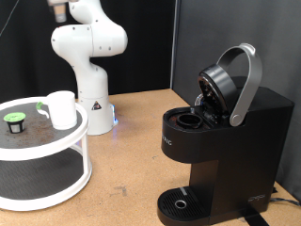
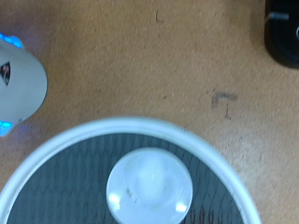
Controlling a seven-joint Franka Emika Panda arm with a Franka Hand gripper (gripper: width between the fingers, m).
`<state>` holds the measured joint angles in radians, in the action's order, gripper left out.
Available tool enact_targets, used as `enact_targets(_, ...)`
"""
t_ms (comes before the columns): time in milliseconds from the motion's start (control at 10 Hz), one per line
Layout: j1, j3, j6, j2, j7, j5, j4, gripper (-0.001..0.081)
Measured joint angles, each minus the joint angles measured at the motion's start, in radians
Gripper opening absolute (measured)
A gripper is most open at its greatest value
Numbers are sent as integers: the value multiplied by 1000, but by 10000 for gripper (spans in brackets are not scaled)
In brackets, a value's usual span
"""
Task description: Make a cup of coffee with the keurig machine
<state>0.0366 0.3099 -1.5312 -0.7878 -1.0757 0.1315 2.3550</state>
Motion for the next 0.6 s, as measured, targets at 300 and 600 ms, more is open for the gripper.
enact_targets(300, 8, 43, -6, 2, -46, 41, -2, 807)
enact_targets(600, 12, 80, -13, -1, -92, 60, -1, 807)
